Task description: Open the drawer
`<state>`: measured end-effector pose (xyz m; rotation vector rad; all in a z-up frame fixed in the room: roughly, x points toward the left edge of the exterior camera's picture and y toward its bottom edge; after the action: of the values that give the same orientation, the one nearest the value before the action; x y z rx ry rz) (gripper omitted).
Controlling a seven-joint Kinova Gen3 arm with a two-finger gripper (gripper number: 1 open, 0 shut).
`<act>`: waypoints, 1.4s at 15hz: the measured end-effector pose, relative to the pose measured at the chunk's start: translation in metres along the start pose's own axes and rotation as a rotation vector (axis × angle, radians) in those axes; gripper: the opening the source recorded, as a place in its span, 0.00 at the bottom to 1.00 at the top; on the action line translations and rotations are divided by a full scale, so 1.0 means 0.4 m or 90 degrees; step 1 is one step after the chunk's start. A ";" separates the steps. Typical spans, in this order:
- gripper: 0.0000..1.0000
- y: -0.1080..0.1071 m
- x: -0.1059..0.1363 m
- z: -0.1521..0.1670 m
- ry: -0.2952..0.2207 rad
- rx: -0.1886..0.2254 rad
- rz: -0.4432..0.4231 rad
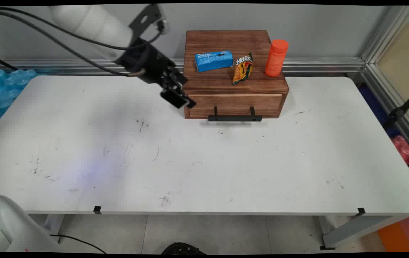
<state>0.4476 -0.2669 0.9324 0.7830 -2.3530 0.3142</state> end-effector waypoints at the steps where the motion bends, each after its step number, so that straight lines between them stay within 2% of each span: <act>1: 1.00 0.001 0.016 0.022 -0.002 0.002 0.005; 10: 1.00 0.014 0.114 0.227 -0.035 0.009 0.040; 21: 1.00 0.035 0.155 0.432 -0.106 0.017 0.067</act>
<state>0.3152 -0.3535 0.8379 0.7230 -2.5563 0.3370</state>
